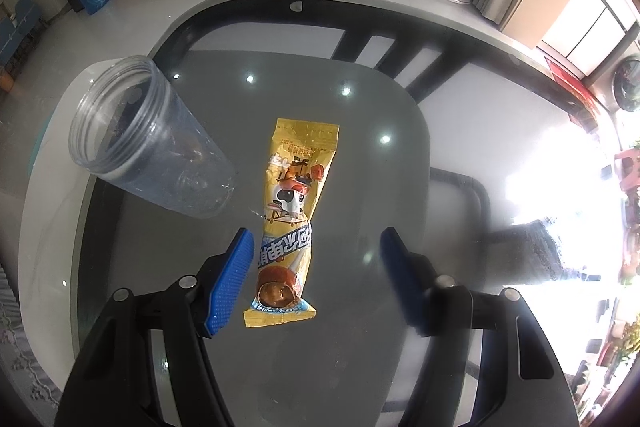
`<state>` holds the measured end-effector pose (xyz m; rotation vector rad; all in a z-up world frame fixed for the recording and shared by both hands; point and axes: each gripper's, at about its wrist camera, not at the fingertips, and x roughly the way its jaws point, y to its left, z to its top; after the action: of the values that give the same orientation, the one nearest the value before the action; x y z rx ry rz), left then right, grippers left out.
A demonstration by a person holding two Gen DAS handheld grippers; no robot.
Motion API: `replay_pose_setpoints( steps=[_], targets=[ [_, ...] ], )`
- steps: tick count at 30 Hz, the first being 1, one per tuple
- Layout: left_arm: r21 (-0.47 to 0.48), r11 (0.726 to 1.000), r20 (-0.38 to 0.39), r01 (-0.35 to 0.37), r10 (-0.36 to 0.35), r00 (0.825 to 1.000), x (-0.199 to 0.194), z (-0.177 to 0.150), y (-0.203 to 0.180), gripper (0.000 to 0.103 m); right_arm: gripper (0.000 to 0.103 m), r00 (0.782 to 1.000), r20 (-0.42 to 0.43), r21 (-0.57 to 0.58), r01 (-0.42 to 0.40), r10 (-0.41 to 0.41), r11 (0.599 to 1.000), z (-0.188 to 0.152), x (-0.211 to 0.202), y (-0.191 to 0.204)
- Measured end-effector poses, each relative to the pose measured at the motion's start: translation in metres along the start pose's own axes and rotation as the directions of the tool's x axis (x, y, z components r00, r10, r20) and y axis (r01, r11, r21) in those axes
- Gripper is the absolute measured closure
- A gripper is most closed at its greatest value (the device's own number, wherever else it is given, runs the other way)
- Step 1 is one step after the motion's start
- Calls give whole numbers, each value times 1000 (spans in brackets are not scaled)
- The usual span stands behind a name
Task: Collect trash
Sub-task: 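Move the left tool down to the yellow snack packet on the table, then close the left gripper on the yellow snack packet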
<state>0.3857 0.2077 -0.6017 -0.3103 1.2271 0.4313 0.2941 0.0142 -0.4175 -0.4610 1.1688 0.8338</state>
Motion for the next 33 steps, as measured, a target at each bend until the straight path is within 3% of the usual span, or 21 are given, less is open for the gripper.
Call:
replay_pose_setpoints(
  steps=[10, 14, 15, 17, 19, 21, 22, 33],
  targets=[
    [-6, 1000, -58, 1, -1, 998, 21, -3, 5, 38, 29, 1000, -9, 19, 2, -1, 1000, -4, 3, 0],
    [11, 1000, -46, 2, -2, 999, 22, -1, 4, 38, 29, 1000, -11, 21, -3, 4, 1000, -5, 4, 3],
    [14, 1000, -42, -1, 2, 999, 22, 0, 3, 41, 29, 1000, -12, 21, -5, 5, 1000, -5, 4, 3],
    [21, 1000, -33, -2, 3, 999, 21, 3, 3, 56, 29, 1000, -13, 19, -4, 4, 1000, -6, 5, 5],
    [29, 1000, -35, -5, 6, 999, 20, 5, 3, 75, 29, 1000, -13, 21, -6, 6, 1000, -7, 5, 5],
    [30, 1000, -40, -6, 7, 999, 21, 8, 3, 78, 29, 1000, -12, 26, -8, 9, 1000, -7, 5, 5],
    [36, 999, -38, -9, 10, 999, 21, 8, 2, 85, 29, 1000, -12, 27, -8, 9, 1000, -7, 5, 5],
    [40, 999, -35, -24, 25, 999, 17, 4, -3, 92, 29, 1000, -5, 32, -11, 11, 999, -9, 2, 0]
  ],
)
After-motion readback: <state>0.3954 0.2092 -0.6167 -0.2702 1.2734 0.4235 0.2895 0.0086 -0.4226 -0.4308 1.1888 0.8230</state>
